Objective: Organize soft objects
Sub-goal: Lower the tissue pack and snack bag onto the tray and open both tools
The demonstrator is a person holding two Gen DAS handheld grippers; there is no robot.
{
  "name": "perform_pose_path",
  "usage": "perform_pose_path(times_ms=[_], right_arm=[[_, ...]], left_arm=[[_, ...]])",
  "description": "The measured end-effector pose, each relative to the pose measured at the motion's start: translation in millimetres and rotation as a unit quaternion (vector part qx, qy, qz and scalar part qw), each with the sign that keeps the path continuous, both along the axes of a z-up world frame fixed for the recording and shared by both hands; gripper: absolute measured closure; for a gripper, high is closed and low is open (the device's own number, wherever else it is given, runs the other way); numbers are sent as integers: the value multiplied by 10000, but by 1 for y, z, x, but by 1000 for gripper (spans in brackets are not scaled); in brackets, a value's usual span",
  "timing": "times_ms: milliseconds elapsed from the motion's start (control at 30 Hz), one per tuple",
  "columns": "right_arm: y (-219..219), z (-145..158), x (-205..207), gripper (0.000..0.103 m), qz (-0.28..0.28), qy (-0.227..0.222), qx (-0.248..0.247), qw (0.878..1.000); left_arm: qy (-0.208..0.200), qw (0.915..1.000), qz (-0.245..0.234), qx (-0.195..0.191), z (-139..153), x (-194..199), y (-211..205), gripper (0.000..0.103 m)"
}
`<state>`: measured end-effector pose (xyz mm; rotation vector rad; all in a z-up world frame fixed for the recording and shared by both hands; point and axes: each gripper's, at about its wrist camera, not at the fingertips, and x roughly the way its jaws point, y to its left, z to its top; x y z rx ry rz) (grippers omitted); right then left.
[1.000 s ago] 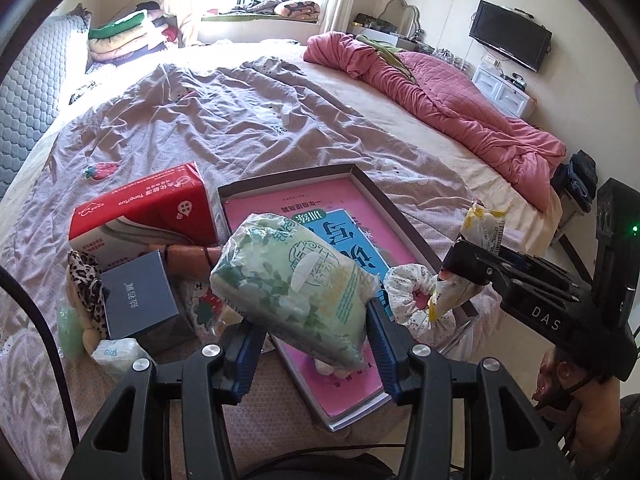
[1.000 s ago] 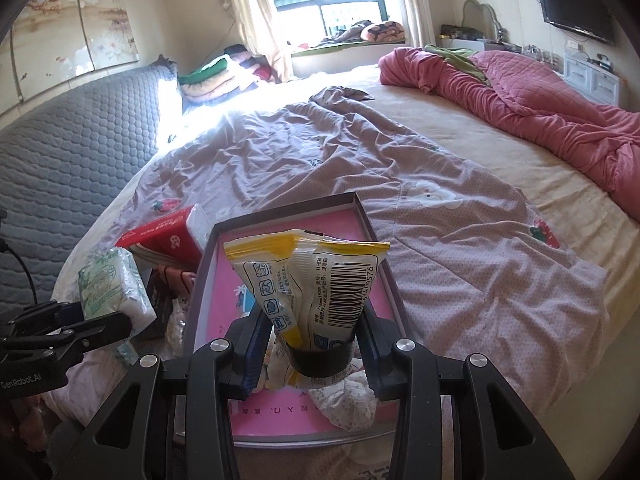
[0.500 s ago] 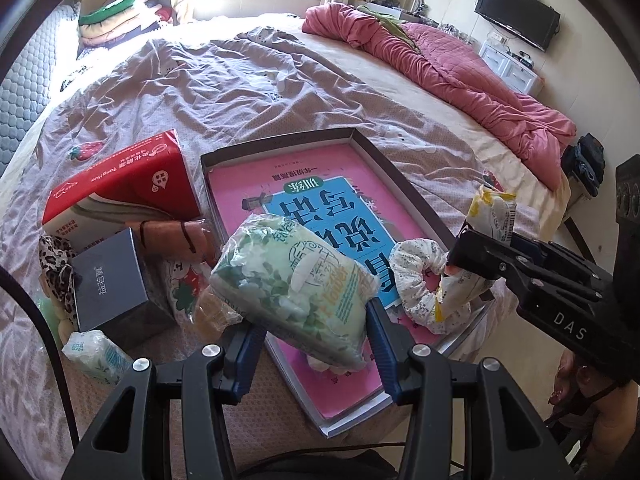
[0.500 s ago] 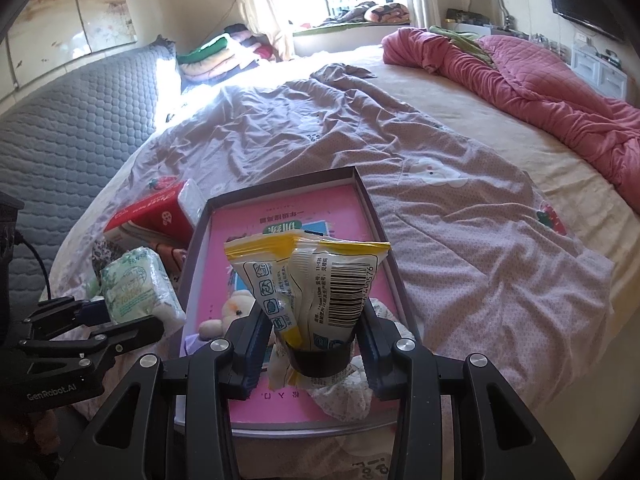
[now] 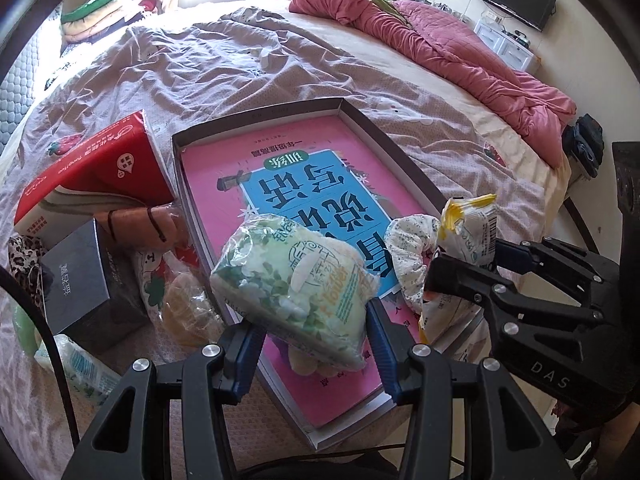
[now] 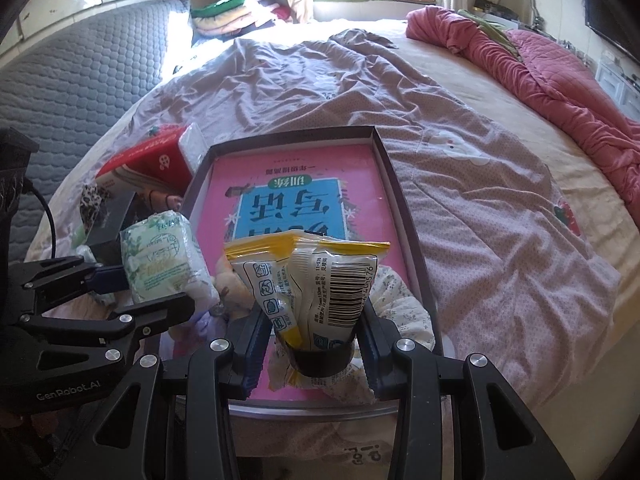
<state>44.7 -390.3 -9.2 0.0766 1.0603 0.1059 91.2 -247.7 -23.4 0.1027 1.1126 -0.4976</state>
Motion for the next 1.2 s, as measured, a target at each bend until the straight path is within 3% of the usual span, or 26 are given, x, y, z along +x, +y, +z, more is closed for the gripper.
perform_pose_path(times_ms=[300,600,1100,1200], right_arm=[[9,-19,5,61,69,269,-375,9989],[3,-30,8,61,-155,234,-692,9972],[-12,-31,8,59,-444,-34,-683,9967],[-14,-26,8,52,-467,-105,-597,9971]], left_arm=[[65,10000,53,43,-9,4,2,53],[158,9997,190,64,-19,8,6,53],[197,9998,17,57,-28,11,-10,53],[207,9998,29,12,-27,12,-8,53]])
